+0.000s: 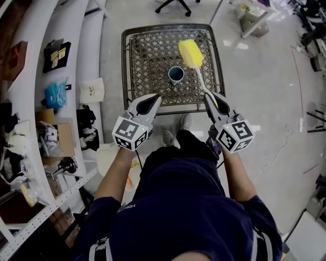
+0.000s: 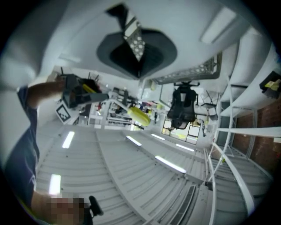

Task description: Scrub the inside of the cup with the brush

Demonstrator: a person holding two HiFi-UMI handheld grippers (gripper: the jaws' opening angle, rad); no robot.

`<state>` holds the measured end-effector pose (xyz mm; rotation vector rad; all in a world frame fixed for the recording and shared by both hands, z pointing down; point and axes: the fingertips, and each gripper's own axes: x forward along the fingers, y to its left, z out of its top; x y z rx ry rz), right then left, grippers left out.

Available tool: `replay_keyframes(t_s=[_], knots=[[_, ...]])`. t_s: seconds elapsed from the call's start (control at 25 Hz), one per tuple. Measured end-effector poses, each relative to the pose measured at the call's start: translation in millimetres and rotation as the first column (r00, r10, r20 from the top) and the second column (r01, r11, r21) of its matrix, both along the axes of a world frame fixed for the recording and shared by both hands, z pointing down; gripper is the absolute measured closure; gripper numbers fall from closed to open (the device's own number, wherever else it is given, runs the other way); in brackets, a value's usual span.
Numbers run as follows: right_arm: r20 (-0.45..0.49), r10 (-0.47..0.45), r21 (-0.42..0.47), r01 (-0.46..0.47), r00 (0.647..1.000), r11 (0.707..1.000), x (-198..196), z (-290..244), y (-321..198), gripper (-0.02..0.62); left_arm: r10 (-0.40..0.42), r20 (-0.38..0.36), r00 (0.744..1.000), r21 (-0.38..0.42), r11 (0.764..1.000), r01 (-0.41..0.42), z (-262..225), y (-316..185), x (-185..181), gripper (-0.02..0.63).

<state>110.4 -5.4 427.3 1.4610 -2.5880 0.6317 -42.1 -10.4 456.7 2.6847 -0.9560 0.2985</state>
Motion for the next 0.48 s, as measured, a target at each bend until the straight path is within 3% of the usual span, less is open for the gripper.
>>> replay_keyframes(t_s=[0.28,0.48], knots=[[0.011,-0.048,-0.058,0.048,0.999,0.997,15,22,-34,0.563,-0.024,0.014,1.0,-0.039,0.999,0.024,24,-40,20,0.563],[0.038,-0.097,-0.092,0.1,0.995,0.991,29,38,-58,0.563,-0.054,0.083,0.995,-0.068,0.996,0.06,58,-66,33,0.5]])
